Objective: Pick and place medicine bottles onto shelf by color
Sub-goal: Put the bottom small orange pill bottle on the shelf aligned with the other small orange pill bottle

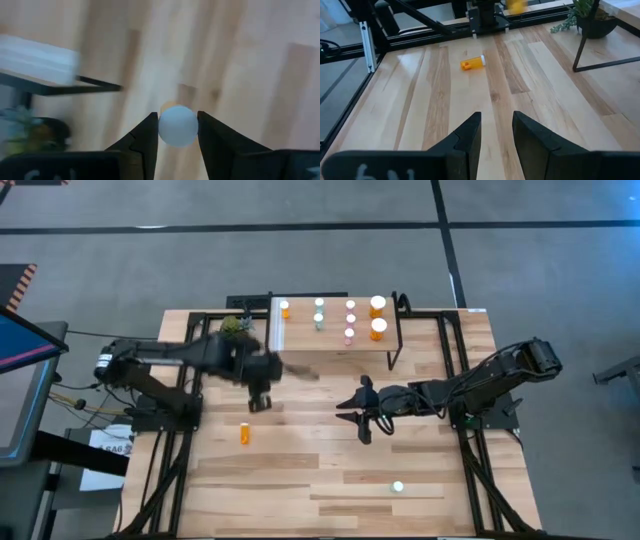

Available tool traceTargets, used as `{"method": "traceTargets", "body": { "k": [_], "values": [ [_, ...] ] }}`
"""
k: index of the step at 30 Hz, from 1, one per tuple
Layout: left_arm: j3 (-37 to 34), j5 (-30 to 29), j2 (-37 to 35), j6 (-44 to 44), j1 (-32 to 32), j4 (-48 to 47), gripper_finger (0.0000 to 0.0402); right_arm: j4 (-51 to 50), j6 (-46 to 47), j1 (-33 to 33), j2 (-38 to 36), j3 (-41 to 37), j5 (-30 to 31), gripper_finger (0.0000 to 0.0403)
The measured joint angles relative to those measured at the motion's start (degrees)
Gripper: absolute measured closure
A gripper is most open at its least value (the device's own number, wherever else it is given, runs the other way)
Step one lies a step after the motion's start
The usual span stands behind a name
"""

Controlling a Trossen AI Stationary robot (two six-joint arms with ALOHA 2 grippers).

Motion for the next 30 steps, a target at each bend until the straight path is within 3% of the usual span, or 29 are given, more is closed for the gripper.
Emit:
{"method": "traceTargets", "body": {
  "k": [8,15,22,30],
  "values": [
    [1.87,4.96,0.11,11.81,16.75,5.65,0.0297,-0.04,0.01,-0.07,0.01,0.0,-0.02,0.0269],
    [4.22,11.35,0.17,17.72,26.68,9.4,0.0297,-0.04,-0.03,-0.09,0.0,0.0,0.0,0.0269],
    [6.76,13.62,1.37,20.29,31.37,11.18,0.0297,0.0,-0.05,-0.24,0.02,0.0,0.01,0.0269],
    [18.19,12.3,12.53,23.56,31.78,4.96,0.0297,0.37,-0.18,-0.24,0.02,-0.02,0.03,0.0269]
  ]
}}
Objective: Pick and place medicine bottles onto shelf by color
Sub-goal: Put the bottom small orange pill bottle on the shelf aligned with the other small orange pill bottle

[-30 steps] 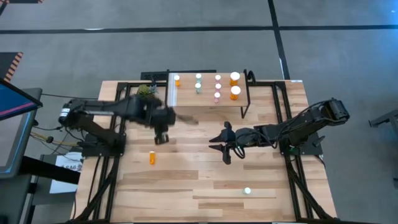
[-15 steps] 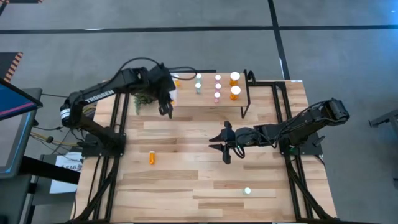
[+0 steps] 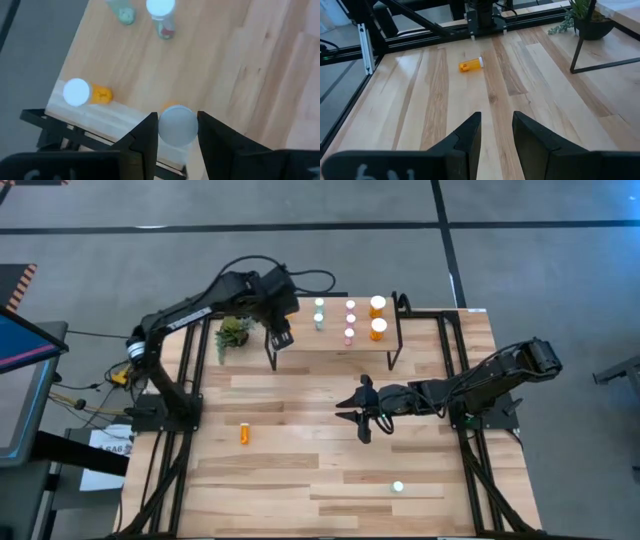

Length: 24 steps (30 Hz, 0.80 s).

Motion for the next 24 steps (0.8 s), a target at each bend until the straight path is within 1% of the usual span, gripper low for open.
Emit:
{"method": "traceTargets", "body": {
  "k": [3,5,18,21,24],
  "values": [
    [3.19,-1.09,3.36,0.36,0.22,-1.74,0.0297,-0.02,0.02,0.0,0.0,0.0,0.0,0.0269],
    [4.09,-1.79,4.67,0.39,0.48,-2.4,0.0297,-0.02,0.0,0.0,0.0,0.0,0.0,0.0269],
    [4.17,-1.91,5.5,-0.17,4.76,-1.56,0.0297,-0.02,-0.46,0.0,0.0,0.0,0.0,0.0269],
    [2.88,-1.96,5.41,-1.24,5.14,1.23,0.0297,-0.03,-0.47,0.0,-0.01,0.0,0.01,0.0269],
    [1.4,-1.28,5.45,-2.19,5.7,1.61,0.0297,-0.02,-0.49,0.0,0.0,0.0,0.02,0.0269]
  ]
}}
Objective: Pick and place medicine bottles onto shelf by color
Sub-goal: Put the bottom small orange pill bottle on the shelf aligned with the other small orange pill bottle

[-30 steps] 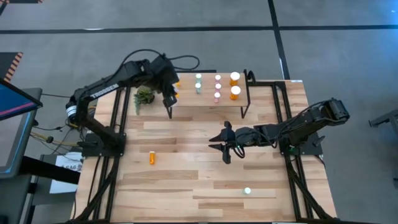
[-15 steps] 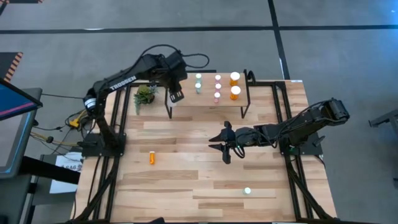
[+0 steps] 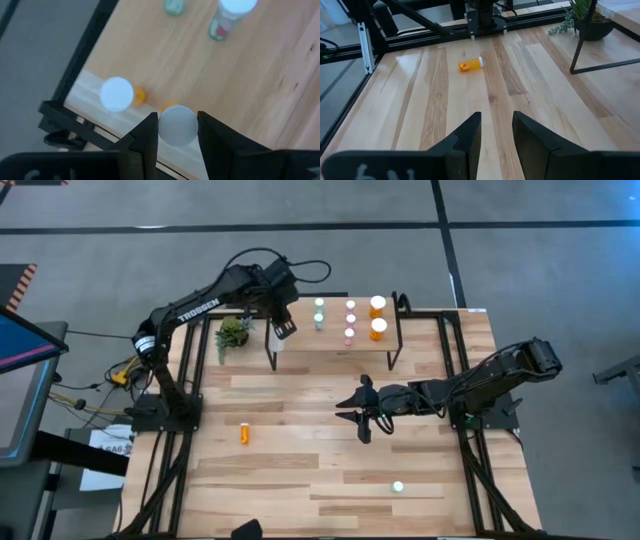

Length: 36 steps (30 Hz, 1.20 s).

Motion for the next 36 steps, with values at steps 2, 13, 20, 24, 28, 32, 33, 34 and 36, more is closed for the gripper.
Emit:
{"method": "traceTargets", "body": {
  "k": [2,13,20,24,28,32,33,34,36],
  "values": [
    [-1.3,0.4,-0.03,-0.04,0.05,0.24,0.0297,0.01,0.0,0.0,0.0,0.0,0.0,0.0269],
    [-1.99,0.44,-0.02,-0.31,0.02,0.4,0.0297,0.01,-0.11,-0.35,-0.02,0.0,0.09,0.0269],
    [-1.99,0.52,-0.02,-0.55,-0.02,0.46,0.0297,0.03,0.07,-0.37,0.0,0.0,0.2,0.0269],
    [-1.99,2.47,-0.02,-1.16,-0.02,0.91,0.0295,0.03,0.06,-0.37,-0.01,0.0,0.2,0.0269],
    [-1.99,3.21,-0.02,-1.18,-0.24,1.15,0.0283,0.03,0.07,-0.37,0.0,0.0,0.2,0.0269],
    [-1.99,2.81,-0.02,-1.18,-0.3,1.14,0.0269,0.03,0.07,-0.37,-0.02,0.0,0.2,0.0269],
    [-1.99,2.78,-0.02,-1.18,-0.3,1.12,0.0267,0.03,0.07,-0.37,-0.01,0.0,0.2,0.0269],
    [-1.99,2.77,-0.02,-1.18,-0.3,1.12,0.0265,0.05,0.08,-0.37,-0.01,0.0,0.2,0.0269],
    [-1.99,2.74,-0.02,-1.18,-0.3,1.08,0.0263,0.04,0.09,-0.37,0.0,0.0,0.2,0.0269]
  ]
}}
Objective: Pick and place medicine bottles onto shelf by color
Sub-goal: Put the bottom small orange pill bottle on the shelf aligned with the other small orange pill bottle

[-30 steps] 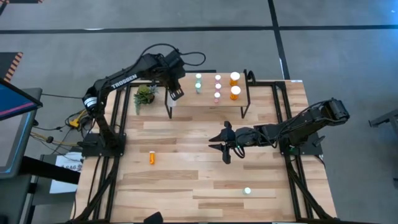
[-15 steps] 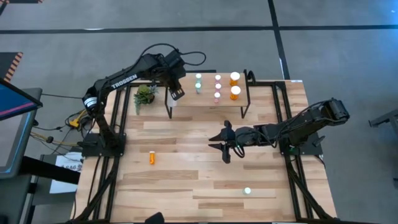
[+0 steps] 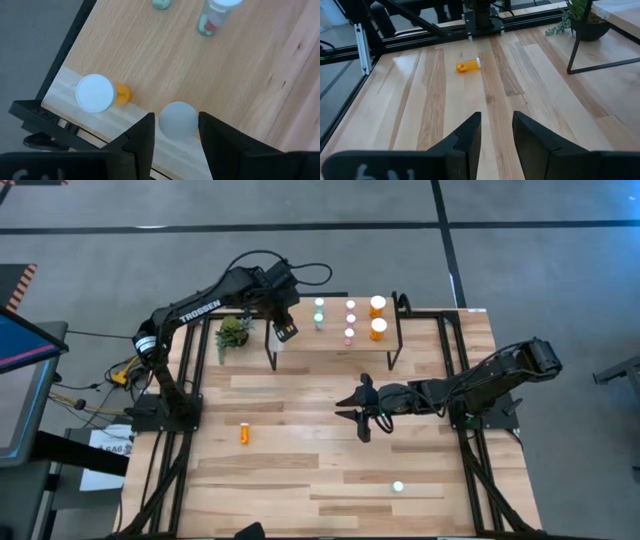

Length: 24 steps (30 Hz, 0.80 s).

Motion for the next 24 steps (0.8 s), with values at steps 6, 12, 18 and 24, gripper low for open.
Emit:
{"method": "traceTargets", "body": {
  "k": [6,12,18,24],
  "values": [
    [0.0,-0.44,0.0,0.0,0.0,-0.25,0.0262,0.0,0.0,0.0,-0.01,0.0,0.0,0.0269],
    [0.0,-0.63,0.0,0.28,0.0,-1.51,0.0262,0.0,0.0,0.0,0.0,0.0,0.0,0.0269],
    [0.0,-0.63,0.0,0.42,0.0,-1.53,0.0262,0.01,0.0,0.0,0.0,0.0,0.02,0.0269],
    [0.0,-0.17,0.0,0.21,0.0,-1.55,0.0261,0.03,0.02,0.0,-0.01,0.0,0.02,0.0269]
  ]
}}
